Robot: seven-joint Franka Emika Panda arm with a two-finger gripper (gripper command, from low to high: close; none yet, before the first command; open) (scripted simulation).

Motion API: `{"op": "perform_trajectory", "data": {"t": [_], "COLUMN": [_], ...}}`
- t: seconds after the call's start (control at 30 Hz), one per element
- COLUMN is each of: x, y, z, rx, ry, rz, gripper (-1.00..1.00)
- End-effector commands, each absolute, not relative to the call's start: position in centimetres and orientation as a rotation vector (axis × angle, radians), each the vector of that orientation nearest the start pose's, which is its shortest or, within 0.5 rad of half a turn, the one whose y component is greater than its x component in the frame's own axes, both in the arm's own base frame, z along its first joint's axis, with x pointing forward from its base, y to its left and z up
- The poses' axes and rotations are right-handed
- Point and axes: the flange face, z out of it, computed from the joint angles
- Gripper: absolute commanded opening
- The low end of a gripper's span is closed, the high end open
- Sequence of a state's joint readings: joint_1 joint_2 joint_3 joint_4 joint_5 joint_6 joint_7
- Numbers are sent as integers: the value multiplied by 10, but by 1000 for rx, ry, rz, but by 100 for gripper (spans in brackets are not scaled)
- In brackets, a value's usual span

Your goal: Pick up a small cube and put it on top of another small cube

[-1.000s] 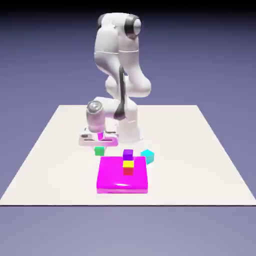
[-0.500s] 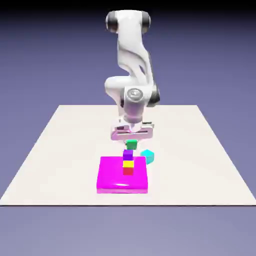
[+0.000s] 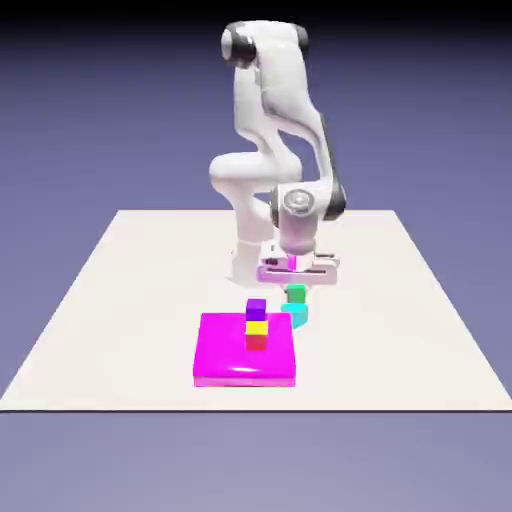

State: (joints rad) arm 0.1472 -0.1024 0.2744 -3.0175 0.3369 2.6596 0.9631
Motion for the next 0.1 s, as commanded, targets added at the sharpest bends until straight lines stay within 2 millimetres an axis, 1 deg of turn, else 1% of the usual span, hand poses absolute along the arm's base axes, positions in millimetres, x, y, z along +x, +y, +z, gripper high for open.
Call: {"op": "perform_trajectory", "data": {"t": [0.0, 0.03, 0.07], "x": [254, 254, 257], "y": [98, 98, 99], "z": [173, 173, 182], "rx": [-2913, -2913, -2911], "ry": [1345, 1345, 1345], "rz": [404, 404, 405], "gripper": [100, 100, 100]}}
